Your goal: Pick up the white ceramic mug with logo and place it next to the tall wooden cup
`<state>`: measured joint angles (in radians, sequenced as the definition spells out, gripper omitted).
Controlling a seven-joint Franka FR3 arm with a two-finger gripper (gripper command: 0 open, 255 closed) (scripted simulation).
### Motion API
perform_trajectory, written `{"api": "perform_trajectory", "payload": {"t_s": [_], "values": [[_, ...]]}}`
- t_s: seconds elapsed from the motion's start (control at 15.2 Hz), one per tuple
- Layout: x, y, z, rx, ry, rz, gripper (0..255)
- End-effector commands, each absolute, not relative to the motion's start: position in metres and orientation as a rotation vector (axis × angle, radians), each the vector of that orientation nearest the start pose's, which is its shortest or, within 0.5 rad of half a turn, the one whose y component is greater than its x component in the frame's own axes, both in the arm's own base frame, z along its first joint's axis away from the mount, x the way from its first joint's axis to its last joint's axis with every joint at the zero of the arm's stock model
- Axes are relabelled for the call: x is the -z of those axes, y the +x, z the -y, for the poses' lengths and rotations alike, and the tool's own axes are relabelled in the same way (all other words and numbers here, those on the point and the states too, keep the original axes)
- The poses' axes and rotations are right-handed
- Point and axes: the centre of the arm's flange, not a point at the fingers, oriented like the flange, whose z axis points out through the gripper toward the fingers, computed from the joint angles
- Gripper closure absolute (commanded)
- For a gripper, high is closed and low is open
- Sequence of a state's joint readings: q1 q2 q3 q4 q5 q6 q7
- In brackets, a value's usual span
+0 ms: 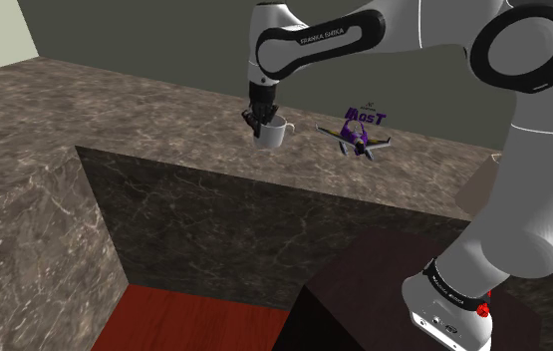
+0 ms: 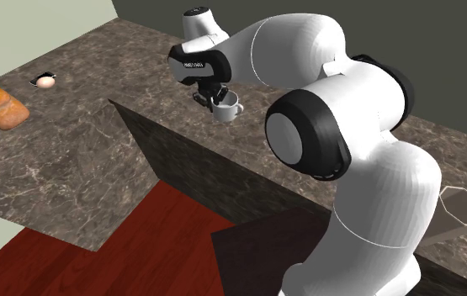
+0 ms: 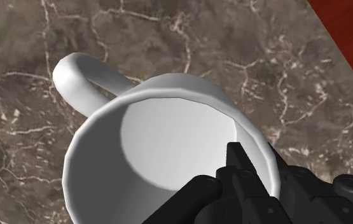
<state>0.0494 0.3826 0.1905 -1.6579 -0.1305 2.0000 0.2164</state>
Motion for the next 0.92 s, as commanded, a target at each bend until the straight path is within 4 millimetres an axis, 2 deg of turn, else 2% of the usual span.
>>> {"api": "perform_trajectory", "payload": {"t_s": [0.0,0.86], "values": [[-0.399,0.643,-0.136,-0.034,-3.193,0.108,255],[-0.468,0.643,-0.136,-0.034,-3.193,0.108,255]]}}
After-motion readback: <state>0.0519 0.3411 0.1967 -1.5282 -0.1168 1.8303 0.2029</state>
